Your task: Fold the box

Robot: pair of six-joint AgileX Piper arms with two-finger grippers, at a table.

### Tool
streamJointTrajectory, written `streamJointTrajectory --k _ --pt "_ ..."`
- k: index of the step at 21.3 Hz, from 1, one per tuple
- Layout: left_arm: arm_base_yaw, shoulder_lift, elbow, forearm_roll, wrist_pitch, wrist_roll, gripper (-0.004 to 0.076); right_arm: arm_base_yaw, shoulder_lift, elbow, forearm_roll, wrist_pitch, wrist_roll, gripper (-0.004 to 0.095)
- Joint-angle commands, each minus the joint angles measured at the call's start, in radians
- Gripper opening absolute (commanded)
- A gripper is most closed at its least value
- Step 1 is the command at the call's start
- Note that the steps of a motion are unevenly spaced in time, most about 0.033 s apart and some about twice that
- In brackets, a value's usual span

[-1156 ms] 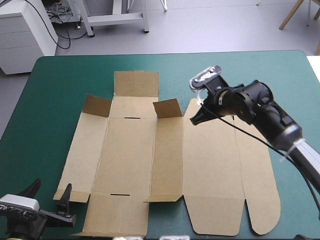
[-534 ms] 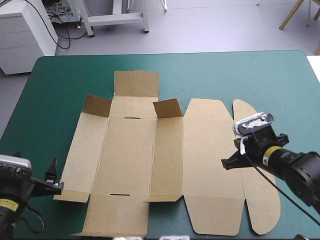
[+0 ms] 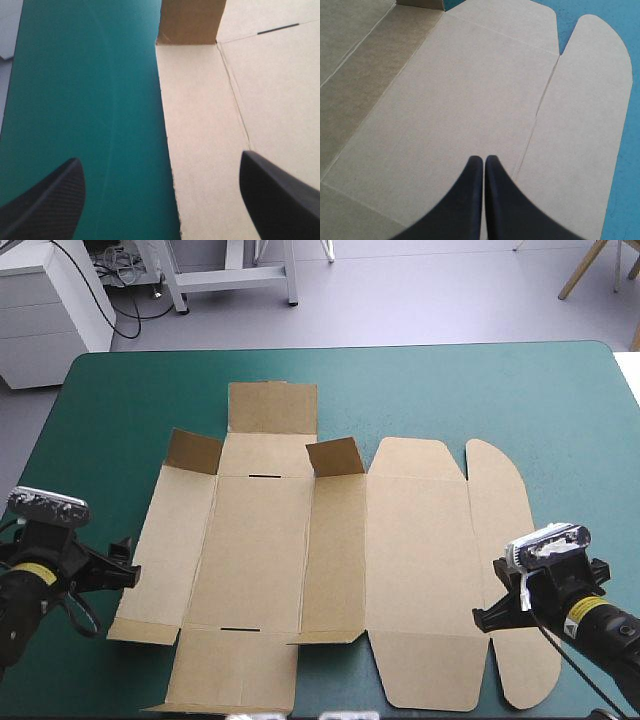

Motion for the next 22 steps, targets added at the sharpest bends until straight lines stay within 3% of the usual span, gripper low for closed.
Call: streamJointTrajectory --k 1,2,6,9,14,18,22 --pt "0.0 0.102 -0.096 0.063 0.033 -0.052 0.0598 0.0 -0.02 -0.018 -0.016 -0.046 0.002 -0.0004" --pt "0.0 0.18 -0.14 0.083 0.084 -0.057 0.0598 0.0 -0.026 -0.018 -0.016 -0.042 0.002 -0.0004" --pt "0.003 0.396 -0.219 0.048 0.12 -0.092 0.0598 0.0 -0.029 -0.012 -0.009 -0.06 -0.003 -0.0004" --pt "0.121 0.517 -0.224 -0.135 0.137 0.025 0.0598 0.0 -0.053 0.021 0.008 -0.09 -0.042 -0.0004" --pt "0.378 0.596 -0.223 -0.263 0.199 0.239 0.0598 0.0 -0.162 0.098 0.039 -0.099 -0.063 -0.0004" --pt "0.397 0.645 -0.223 -0.319 0.224 0.275 0.0598 0.0 -0.23 0.137 0.066 -0.107 -0.073 -0.0004" --pt "0.397 0.733 -0.223 -0.477 0.319 0.368 0.0598 0.0 -0.292 0.141 0.089 -0.117 -0.098 -0.0004"
